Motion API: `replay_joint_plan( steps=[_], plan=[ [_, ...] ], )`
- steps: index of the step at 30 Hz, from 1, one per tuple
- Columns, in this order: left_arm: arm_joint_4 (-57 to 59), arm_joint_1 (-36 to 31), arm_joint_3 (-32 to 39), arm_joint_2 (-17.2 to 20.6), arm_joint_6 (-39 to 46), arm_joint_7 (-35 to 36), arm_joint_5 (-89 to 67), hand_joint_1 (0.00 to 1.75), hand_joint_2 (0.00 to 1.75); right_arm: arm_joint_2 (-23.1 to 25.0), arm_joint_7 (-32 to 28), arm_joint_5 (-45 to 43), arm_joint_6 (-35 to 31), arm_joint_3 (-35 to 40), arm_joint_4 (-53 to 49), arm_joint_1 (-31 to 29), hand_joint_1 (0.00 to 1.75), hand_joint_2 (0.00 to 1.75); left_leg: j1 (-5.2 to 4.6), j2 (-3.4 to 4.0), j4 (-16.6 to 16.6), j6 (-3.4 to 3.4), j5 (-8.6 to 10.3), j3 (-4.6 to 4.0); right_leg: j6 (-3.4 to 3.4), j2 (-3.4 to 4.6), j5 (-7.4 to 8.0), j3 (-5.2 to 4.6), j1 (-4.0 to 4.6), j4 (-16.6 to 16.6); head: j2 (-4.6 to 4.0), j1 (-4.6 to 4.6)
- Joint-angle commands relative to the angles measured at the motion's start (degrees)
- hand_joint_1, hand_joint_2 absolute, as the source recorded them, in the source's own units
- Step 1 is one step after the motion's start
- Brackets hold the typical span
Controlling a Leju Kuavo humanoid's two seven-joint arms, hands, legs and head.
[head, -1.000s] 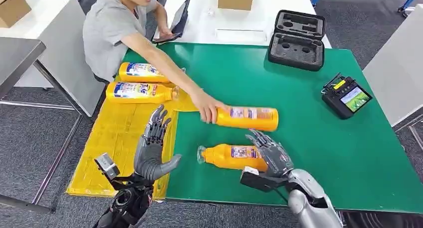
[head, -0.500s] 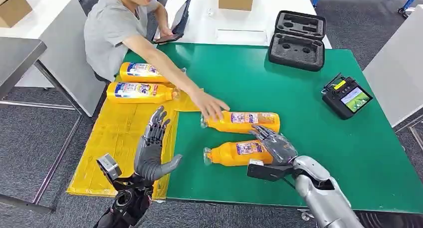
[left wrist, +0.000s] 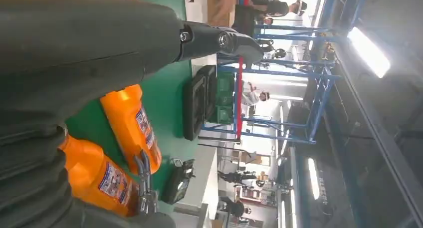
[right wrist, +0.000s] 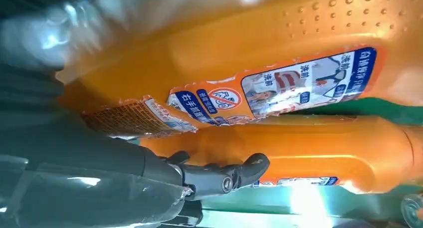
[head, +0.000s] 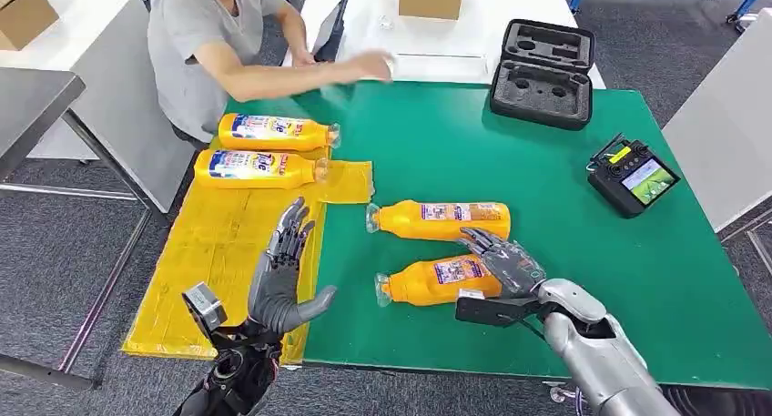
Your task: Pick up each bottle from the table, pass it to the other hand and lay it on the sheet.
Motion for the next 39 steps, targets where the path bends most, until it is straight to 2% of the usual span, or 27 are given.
replay_joint_plan(
  steps=[1, 4, 8, 12, 16, 24, 29, 39],
  plan=[
    [4.03, -2.28, -1.57, 1.78, -0.05, -4.0, -0.28, 0.0, 1.75, -1.69, -1.68, -3.22, 1.67, 3.62, 1.43, -0.93, 0.0, 1.75, 0.0, 0.01, -0.04, -0.05, 0.01, 0.06, -0.06, -0.01, 0.0, 0.05, 0.01, -0.03, 0.02, 0.0],
    [4.81, -2.95, -1.77, 1.28, -0.37, -4.0, -0.53, 0.0, 1.75, -1.11, -5.45, -7.1, -0.23, 3.31, -3.56, 1.99, 0.0, 1.75, 0.06, -0.01, -0.13, -0.13, 0.04, 0.14, -0.16, -0.06, 0.04, 0.16, 0.07, -0.15, 0.0, 0.0],
    [5.49, -3.34, -1.83, 0.87, -0.41, -4.0, -1.41, 0.0, 1.75, 0.49, -4.24, -8.54, -0.14, 4.67, -4.85, 2.08, 0.0, 1.75, 0.04, 0.06, -0.05, -0.09, -0.01, 0.07, -0.1, 0.03, 0.01, 0.05, 0.04, -0.04, 0.0, 0.0],
    [6.16, -4.45, -1.6, 0.7, -0.89, -4.0, -1.93, 0.0, 1.75, -0.08, -4.86, -11.17, 1.8, 5.92, -5.28, 2.14, 0.0, 1.75, 0.09, 0.19, -0.1, -0.18, -0.04, 0.17, -0.21, 0.13, 0.02, 0.13, 0.11, -0.12, 0.02, -0.02],
    [6.86, -5.38, -2.28, 0.67, -1.18, -4.0, -2.22, 0.0, 1.75, -1.48, -4.26, -13.46, 4.04, 7.21, -9.54, 4.3, 0.0, 1.75, 0.06, -0.02, -0.04, -0.09, -0.01, 0.03, -0.11, -0.05, 0.0, 0.04, 0.08, -0.06, 0.0, -0.02],
    [6.44, -5.65, -3.01, 0.95, -0.74, -4.0, -2.02, 0.0, 1.75, -2.51, -3.1, -13.6, 4.96, 8.83, -11.98, 5.09, 0.0, 1.75, 0.05, 0.02, -0.03, -0.11, 0.0, 0.01, -0.13, -0.03, 0.01, 0.02, 0.06, -0.04, 0.0, 0.0],
    [6.2, -5.77, -3.09, 1.16, -0.44, -4.0, -1.9, 0.0, 1.75, -5.03, -1.34, -12.01, 5.92, 9.57, -10.29, 3.9, 0.0, 1.75, 0.03, -0.01, -0.03, -0.1, 0.0, 0.0, -0.12, -0.04, 0.0, 0.01, 0.04, -0.04, 0.0, -0.02],
    [6.04, -5.66, -3.09, 1.18, -0.31, -4.0, -1.81, 0.0, 1.75, -5.04, -0.02, -10.59, 6.17, 10.32, -9.08, 2.58, 0.0, 1.75, 0.01, 0.03, -0.02, -0.06, 0.0, -0.02, -0.08, 0.01, 0.01, -0.02, 0.01, -0.02, 0.0, 0.0]
  ],
)
